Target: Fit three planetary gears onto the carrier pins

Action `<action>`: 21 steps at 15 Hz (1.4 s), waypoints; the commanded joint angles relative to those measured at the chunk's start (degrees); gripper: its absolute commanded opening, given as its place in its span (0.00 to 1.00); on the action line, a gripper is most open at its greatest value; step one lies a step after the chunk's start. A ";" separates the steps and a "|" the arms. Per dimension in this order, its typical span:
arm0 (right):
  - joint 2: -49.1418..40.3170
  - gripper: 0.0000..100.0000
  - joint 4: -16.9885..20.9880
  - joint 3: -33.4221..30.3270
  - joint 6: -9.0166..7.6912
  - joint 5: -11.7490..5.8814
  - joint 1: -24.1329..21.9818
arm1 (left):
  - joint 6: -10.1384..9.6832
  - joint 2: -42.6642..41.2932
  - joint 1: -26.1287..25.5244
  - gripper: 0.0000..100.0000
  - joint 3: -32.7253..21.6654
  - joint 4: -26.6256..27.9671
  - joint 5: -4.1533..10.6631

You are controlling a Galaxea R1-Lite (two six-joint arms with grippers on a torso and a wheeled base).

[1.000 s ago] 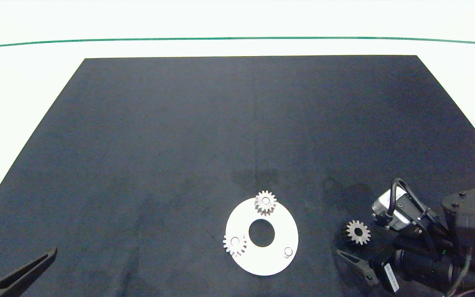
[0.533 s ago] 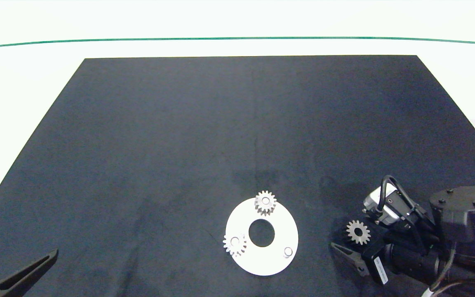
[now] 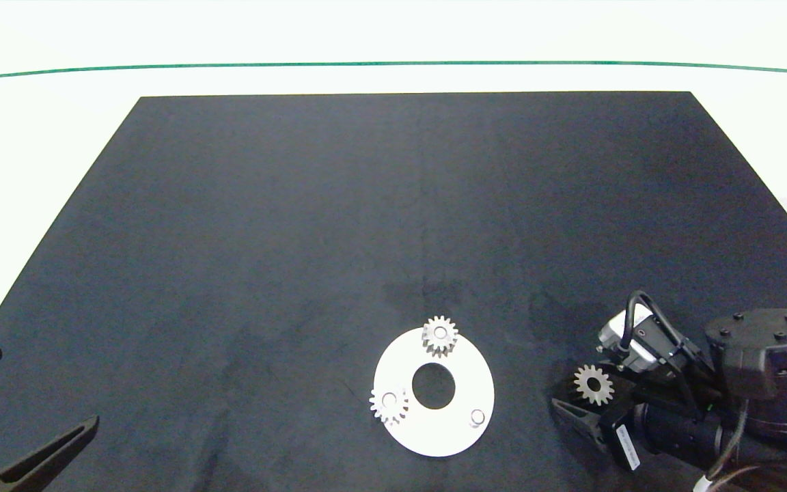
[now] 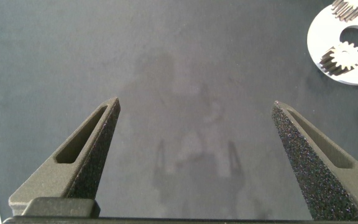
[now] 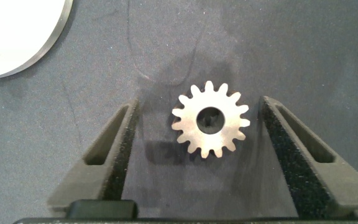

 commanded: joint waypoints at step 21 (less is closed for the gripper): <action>2.09 0.31 -3.05 0.07 0.01 -0.23 -1.00 | 0.10 0.71 -0.18 1.00 0.19 0.05 -0.02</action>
